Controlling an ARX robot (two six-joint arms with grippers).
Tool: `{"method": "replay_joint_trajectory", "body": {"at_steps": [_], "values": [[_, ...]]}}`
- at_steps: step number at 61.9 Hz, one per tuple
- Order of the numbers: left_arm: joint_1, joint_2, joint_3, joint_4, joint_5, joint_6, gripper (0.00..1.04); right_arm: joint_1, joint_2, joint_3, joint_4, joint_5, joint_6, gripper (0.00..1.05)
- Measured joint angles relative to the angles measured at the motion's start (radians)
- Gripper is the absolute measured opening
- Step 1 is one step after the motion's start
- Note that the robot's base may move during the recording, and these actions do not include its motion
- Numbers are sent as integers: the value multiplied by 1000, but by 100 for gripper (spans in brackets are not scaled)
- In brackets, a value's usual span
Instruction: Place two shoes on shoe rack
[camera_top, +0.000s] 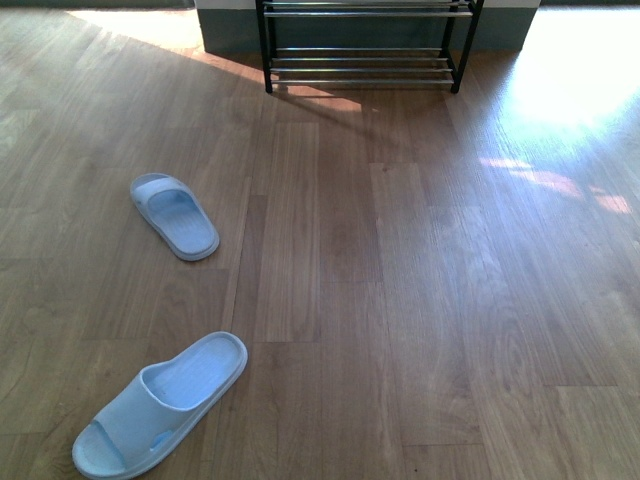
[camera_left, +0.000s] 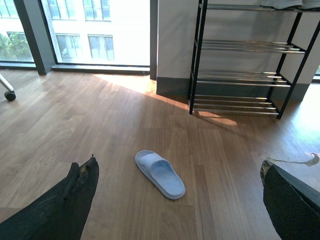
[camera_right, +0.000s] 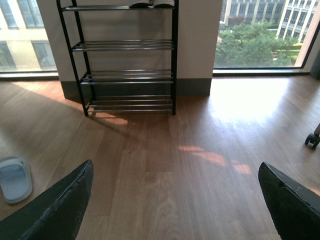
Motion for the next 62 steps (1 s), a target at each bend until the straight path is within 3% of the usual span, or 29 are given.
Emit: {"method": "replay_joint_trajectory", "body": {"at_steps": [8, 9, 11, 13, 17, 27, 36, 47, 57, 62], "values": [[-1, 2, 0, -1, -9, -6, 95, 0, 0, 0, 0, 0, 0, 96], [-15, 19, 8, -28, -64, -43, 95, 0, 0, 0, 0, 0, 0, 96], [-89, 120, 64, -148, -270, -191, 95, 0, 0, 0, 0, 1, 0, 96], [-155, 290, 114, -153, -455, -377, 95, 0, 0, 0, 0, 0, 0, 96], [-201, 505, 151, -34, -581, -598, 95, 0, 0, 0, 0, -1, 0, 96], [-210, 1084, 263, 327, -489, -1050, 95, 0, 0, 0, 0, 0, 0, 96], [-232, 1630, 406, 499, -360, -1286, 95, 0, 0, 0, 0, 0, 0, 96], [-258, 2017, 573, 489, -256, -1407, 95, 0, 0, 0, 0, 0, 0, 96], [-259, 2305, 781, 354, -182, -1529, 95, 0, 0, 0, 0, 0, 0, 96], [-251, 2396, 859, 291, -190, -1570, 95, 0, 0, 0, 0, 0, 0, 96]]}}
